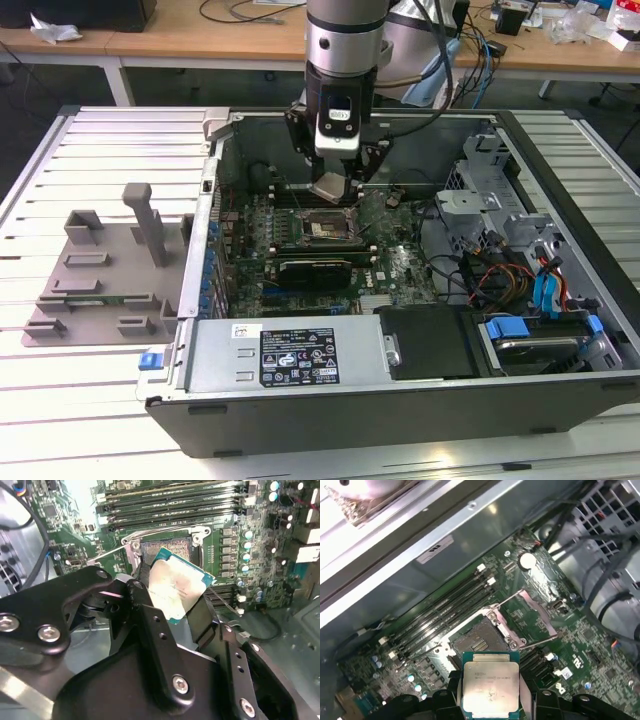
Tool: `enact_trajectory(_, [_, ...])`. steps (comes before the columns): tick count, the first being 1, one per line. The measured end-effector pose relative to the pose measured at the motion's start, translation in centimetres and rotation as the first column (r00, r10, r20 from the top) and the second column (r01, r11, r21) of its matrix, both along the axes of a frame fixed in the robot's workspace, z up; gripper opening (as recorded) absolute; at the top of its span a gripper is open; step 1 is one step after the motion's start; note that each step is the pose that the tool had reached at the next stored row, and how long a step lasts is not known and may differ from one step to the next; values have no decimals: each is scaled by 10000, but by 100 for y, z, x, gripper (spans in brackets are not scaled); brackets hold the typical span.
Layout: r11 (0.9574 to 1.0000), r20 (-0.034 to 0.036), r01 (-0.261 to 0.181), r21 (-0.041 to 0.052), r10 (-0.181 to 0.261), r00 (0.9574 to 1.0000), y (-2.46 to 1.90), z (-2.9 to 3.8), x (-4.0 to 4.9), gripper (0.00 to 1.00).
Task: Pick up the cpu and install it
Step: 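Place the cpu into insertion slot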
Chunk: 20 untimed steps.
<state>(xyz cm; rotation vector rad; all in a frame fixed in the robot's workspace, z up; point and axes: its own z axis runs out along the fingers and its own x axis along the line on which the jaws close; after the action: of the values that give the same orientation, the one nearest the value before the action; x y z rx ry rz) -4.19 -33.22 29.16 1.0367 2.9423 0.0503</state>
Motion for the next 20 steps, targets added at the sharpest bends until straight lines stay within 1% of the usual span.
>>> enact_trajectory(3, [9986, 0, 532, 0, -532, 9986, 0, -1, 0, 55])
enact_trajectory(5, [9962, 0, 873, 0, -873, 9962, 0, -1, 0, 55])
enact_trajectory(6, [9911, 0, 1332, 0, -1332, 9911, 0, -2, 0, 55])
enact_trajectory(8, [9850, 0, 1727, 0, -1727, 9850, 0, -2, 0, 55])
enact_trajectory(9, [9827, 0, 1854, 1, -1854, 9827, 0, -3, 0, 55])
enact_trajectory(10, [9719, 0, 2355, 1, -2355, 9719, 0, -4, 0, 55])
enact_trajectory(11, [9642, -1, 2652, 0, -2652, 9642, 0, -5, 0, 55])
enact_trajectory(12, [9553, 0, 2956, 0, -2956, 9553, 0, -6, 0, 55])
enact_trajectory(13, [9477, -1, 3191, 0, -3191, 9477, 0, -7, 0, 55])
enact_trajectory(14, [9347, 0, 3555, 0, -3555, 9347, 0, -8, 0, 55])
enact_trajectory(16, [9165, 0, 4001, 0, -4001, 9165, 0, -10, 0, 55])
enact_trajectory(17, [9031, 0, 4294, 0, -4294, 9031, 0, -11, 0, 55])
enact_trajectory(18, [8926, 0, 4508, 0, -4508, 8926, 0, -11, 0, 55])
enact_trajectory(19, [8802, 0, 4746, 0, -4746, 8802, 0, -12, 0, 55])
enact_trajectory(20, [8708, 0, 4916, 0, -4916, 8708, 0, -13, 0, 55])
